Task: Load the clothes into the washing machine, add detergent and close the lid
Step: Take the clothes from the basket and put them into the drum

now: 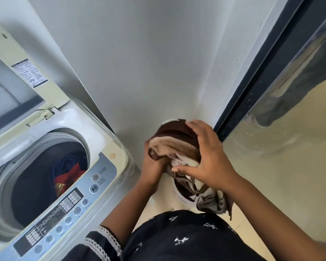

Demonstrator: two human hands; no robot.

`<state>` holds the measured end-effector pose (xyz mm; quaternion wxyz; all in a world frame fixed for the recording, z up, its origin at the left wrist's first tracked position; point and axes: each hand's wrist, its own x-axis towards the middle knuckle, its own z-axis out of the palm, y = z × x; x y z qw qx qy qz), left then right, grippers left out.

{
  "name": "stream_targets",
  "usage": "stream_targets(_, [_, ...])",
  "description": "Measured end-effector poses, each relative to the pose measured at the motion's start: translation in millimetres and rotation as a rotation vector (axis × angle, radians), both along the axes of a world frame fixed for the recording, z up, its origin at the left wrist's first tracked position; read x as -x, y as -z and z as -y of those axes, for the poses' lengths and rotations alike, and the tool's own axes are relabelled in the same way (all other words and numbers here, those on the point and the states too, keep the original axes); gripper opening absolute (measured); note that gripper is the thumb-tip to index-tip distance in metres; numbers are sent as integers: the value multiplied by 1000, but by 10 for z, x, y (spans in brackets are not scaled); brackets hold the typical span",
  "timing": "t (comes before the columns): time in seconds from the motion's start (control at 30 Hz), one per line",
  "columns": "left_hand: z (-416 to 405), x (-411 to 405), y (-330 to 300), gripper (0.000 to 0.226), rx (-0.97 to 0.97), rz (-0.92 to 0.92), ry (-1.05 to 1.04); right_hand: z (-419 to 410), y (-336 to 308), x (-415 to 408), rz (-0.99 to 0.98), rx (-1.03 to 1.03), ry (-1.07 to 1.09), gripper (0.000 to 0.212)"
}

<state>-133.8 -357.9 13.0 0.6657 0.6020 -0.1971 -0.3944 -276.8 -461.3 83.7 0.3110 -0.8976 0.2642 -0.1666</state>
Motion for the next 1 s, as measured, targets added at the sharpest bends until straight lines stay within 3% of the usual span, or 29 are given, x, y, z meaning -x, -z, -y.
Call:
stream_targets(0.13, [13, 36, -57, 47, 18, -400, -112, 57, 153, 113, 0, -274, 85, 124])
stream_targets(0.43, [-33, -143, -213, 20, 141, -466, -140, 114, 363, 254, 213, -793, 34, 125])
stream_targets(0.53, [-33, -116, -224, 28, 131, -541, -86, 51, 389, 204, 324, -866, 120, 112])
stream_targets(0.63, [-51, -110, -120, 34, -122, -362, 115, 108, 384, 162, 332, -672, 284, 92])
stream_targets(0.73, [-107, -163, 128, 99, -366, 181, 142, 198, 308, 149, 90, -324, 327, 87])
stream_targets(0.8, [-127, -155, 234, 129, -339, 520, 203, 160, 256, 94, -84, -73, 289, 87])
stream_targets(0.83, [-110, -114, 237, 133, -285, 600, 266, 113, 223, 43, -123, 13, 243, 88])
stream_targets(0.9, [-42, 17, 209, 126, -175, 591, 379, 2, 142, -72, -131, 76, 108, 89])
stream_targets(1.0, [-44, 98, 115, 86, -94, 388, 279, -116, 0, -179, -45, 71, -82, 80])
